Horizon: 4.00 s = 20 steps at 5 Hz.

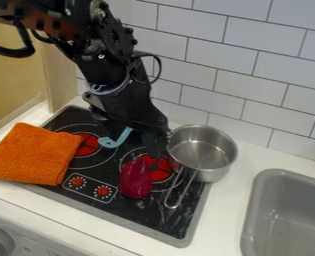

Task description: Takes the orange rag and puts it on top of the left burner

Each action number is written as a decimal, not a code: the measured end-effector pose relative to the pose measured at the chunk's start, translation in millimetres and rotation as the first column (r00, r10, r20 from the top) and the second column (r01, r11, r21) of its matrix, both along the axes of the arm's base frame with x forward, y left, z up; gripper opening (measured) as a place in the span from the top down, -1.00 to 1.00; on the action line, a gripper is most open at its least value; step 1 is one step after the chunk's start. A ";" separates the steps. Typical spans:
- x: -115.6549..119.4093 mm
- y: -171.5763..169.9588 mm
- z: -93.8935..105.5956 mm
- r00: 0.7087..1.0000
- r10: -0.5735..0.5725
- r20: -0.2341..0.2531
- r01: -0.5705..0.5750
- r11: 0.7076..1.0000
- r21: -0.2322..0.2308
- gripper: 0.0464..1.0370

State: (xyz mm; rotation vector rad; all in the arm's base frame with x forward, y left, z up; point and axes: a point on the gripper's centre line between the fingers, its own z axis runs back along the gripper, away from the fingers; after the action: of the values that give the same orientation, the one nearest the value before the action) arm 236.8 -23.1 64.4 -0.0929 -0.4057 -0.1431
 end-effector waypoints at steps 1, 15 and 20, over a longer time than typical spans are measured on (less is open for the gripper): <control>-14.8 -0.8 -12.9 0.999 -0.003 -0.054 0.003 1.000 -0.003 -0.92; -22.0 141.8 -45.5 0.948 0.124 -0.293 -0.100 0.991 0.093 -0.92; 6.2 122.9 -61.7 0.941 0.134 -0.311 -0.098 0.987 0.130 -0.92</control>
State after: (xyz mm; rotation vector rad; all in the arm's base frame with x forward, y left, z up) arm 243.0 99.8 2.6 0.0205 -0.0782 -0.0322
